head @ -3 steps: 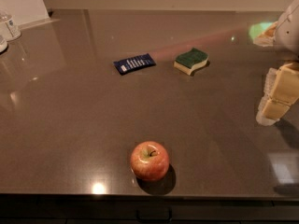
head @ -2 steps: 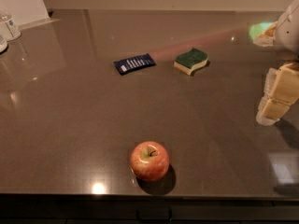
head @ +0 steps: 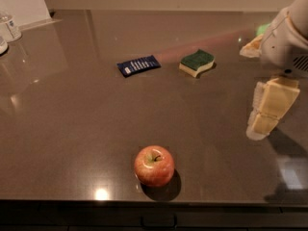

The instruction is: Move apple near rxbar blueberry

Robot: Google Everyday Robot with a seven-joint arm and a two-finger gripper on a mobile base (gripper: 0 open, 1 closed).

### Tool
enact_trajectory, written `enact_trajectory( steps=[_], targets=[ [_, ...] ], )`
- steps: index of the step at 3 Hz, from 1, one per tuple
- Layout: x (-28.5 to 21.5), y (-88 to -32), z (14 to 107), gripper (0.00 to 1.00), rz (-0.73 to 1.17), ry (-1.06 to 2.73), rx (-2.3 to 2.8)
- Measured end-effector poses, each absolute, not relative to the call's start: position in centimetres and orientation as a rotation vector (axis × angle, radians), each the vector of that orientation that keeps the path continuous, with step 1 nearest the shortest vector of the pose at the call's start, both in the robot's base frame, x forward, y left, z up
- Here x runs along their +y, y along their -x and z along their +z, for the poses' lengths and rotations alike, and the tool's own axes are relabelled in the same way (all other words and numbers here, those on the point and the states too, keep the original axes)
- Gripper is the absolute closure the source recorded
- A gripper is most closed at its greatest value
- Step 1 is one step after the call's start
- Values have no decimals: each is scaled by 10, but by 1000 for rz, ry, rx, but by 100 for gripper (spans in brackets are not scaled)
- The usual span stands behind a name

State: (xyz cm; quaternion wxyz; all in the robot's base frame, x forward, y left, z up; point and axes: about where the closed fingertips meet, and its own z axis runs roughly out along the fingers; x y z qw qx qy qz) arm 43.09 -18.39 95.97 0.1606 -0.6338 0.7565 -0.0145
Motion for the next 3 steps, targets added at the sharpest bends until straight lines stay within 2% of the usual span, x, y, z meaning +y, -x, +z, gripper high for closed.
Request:
enact_trajectory(
  steps=[3],
  targets=[
    [-67,-392,891,0,200,2104,1858]
  ],
)
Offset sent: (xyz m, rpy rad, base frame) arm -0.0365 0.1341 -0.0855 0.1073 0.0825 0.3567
